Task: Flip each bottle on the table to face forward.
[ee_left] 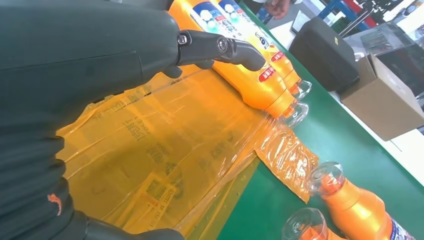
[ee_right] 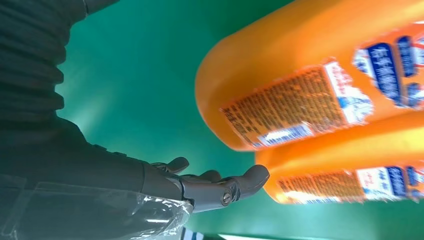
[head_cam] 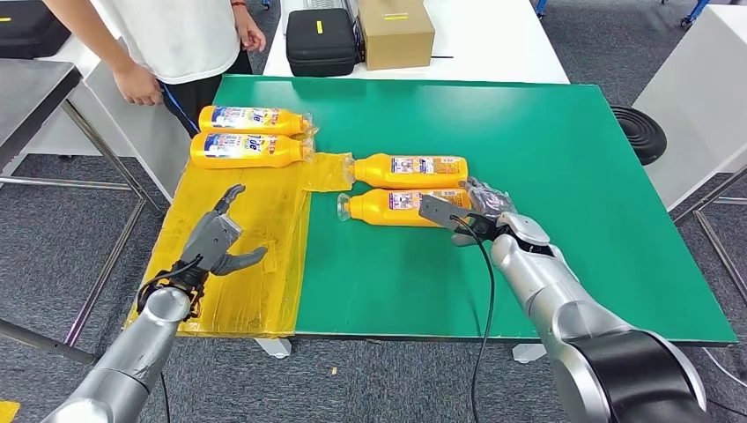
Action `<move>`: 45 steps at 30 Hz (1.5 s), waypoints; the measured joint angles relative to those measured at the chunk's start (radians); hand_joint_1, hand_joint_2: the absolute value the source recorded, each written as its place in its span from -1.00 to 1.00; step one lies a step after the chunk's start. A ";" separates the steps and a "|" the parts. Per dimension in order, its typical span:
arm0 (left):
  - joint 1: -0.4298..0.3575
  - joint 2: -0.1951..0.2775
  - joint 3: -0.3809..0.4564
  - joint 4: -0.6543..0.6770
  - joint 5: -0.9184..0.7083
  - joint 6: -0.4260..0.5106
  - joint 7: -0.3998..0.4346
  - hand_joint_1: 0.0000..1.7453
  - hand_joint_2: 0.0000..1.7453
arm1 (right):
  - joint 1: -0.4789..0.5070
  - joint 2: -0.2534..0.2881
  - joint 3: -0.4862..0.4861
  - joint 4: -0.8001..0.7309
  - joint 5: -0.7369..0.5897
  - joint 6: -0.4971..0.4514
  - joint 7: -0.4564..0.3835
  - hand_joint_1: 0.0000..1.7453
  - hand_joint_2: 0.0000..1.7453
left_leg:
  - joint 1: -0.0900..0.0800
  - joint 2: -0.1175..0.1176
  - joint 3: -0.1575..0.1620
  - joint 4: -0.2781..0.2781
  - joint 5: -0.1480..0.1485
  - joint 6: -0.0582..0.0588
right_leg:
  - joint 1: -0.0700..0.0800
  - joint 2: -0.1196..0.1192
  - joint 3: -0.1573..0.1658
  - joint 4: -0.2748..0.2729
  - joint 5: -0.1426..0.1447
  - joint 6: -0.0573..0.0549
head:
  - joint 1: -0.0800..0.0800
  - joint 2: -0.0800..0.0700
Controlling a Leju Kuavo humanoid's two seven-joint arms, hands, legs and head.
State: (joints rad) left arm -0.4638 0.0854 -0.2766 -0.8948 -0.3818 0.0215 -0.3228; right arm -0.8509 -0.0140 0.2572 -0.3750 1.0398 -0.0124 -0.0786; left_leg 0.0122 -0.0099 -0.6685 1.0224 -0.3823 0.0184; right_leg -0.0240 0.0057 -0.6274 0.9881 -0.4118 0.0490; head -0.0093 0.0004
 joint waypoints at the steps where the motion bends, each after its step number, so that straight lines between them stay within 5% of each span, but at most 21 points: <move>1: -0.001 -0.001 0.000 0.004 0.001 0.000 0.000 -1.00 1.00 | 0.000 -0.001 -0.001 0.003 -0.001 0.001 0.002 -1.00 1.00 | 0.000 0.000 0.000 0.000 0.000 0.000 | 0.000 0.000 0.000 0.000 0.000 0.000 | 0.000 0.000; 15: -0.030 -0.012 -0.002 0.037 0.007 -0.006 0.000 -1.00 1.00 | 0.001 -0.010 -0.008 0.029 0.011 0.017 -0.021 -1.00 1.00 | 0.000 0.000 0.000 0.000 0.000 0.000 | 0.000 0.000 0.000 0.000 0.000 0.000 | 0.000 0.000; 26: -0.013 -0.012 -0.004 0.035 0.019 0.002 -0.002 -1.00 1.00 | -0.001 0.002 0.002 -0.007 0.071 -0.109 -0.039 -1.00 1.00 | 0.000 0.000 -0.001 0.000 0.000 0.000 | 0.000 0.000 0.000 0.001 0.000 0.000 | 0.000 0.000; 31: 0.066 -0.008 0.014 -0.035 0.005 0.020 0.008 -1.00 1.00 | 0.029 0.010 0.016 -0.194 0.034 -0.129 -0.073 -1.00 1.00 | 0.000 0.000 -0.001 0.000 0.000 0.000 | 0.000 0.000 0.000 0.000 0.000 0.000 | 0.000 0.000; 37: 0.160 -0.004 0.057 -0.139 -0.030 0.025 0.016 -1.00 1.00 | 0.182 0.008 0.017 -0.557 -0.078 -0.145 -0.136 -1.00 1.00 | 0.000 0.000 -0.001 0.000 -0.001 -0.001 | 0.000 0.000 -0.001 0.000 -0.001 0.000 | 0.000 0.000; 45: 0.192 -0.009 0.092 -0.189 -0.062 0.016 0.017 -1.00 1.00 | 0.349 0.025 -0.002 -0.813 -0.126 -0.167 -0.176 -1.00 1.00 | 0.000 0.000 -0.001 0.000 -0.001 -0.001 | 0.000 0.000 -0.001 0.000 -0.001 0.000 | 0.000 0.000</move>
State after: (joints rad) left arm -0.2716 0.0761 -0.1850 -1.0840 -0.4439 0.0376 -0.3060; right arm -0.5019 0.0113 0.2553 -1.1876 0.9142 -0.1794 -0.2543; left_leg 0.0125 -0.0101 -0.6698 1.0222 -0.3834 0.0176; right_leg -0.0238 0.0057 -0.6285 0.9879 -0.4127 0.0486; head -0.0094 0.0004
